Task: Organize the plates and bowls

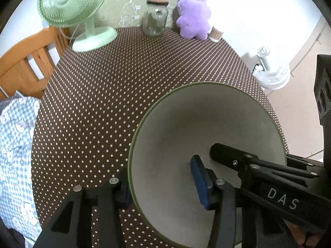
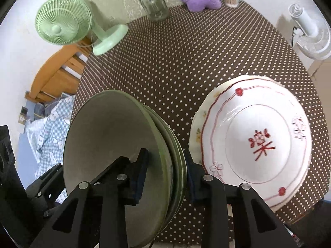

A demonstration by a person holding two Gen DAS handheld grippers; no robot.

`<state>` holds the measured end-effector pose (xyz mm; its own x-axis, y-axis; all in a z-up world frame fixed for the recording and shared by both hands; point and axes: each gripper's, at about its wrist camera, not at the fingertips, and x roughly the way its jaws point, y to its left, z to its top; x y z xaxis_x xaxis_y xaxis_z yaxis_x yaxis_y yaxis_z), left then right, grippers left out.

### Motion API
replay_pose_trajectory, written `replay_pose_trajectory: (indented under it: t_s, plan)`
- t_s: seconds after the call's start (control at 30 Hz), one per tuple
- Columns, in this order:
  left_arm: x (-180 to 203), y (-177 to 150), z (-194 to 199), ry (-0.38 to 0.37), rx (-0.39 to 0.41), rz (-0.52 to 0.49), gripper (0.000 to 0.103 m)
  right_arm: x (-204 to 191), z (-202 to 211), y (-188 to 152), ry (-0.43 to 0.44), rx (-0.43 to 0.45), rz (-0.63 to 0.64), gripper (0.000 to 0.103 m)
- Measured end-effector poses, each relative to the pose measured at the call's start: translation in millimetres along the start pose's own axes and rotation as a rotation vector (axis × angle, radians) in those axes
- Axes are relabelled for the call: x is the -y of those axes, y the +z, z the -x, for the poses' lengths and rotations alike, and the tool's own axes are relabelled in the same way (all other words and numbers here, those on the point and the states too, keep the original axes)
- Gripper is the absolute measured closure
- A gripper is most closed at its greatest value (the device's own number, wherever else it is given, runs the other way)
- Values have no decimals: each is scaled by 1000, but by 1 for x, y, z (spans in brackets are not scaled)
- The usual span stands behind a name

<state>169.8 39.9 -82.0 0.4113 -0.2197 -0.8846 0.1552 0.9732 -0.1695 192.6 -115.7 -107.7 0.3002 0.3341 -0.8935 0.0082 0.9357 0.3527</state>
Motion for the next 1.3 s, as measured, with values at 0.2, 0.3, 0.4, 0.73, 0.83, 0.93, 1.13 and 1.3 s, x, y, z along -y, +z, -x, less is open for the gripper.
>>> replay_pose_trajectory:
  t_s: [0.2,0.3,0.4,0.73,0.83,0.93,1.13,1.3]
  plan:
    - [27,3,14,21,28,10,55,13,24,2,19,20,24,67]
    - [42,5,16,24,34,27,55,25,36,6,22,24,41,67]
    - [58,9,15,25,43,37,55,40,46,11,21,27,54,67]
    - [107,18,-7,24,34,70,55,90,60,25,16,11,70,67]
    - [118,20,-16,25,24,80,55,103,57,29,16,-2,70,67]
    - [127,22,-26,28,12,94,55,116,54,33,17,-19,70,67]
    - [134,25,-46,25,-26,123,55,134,38,41,12,-67,73,68]
    - [139,26,-56,24,-38,137,55,144,29,46,10,-90,69,68]
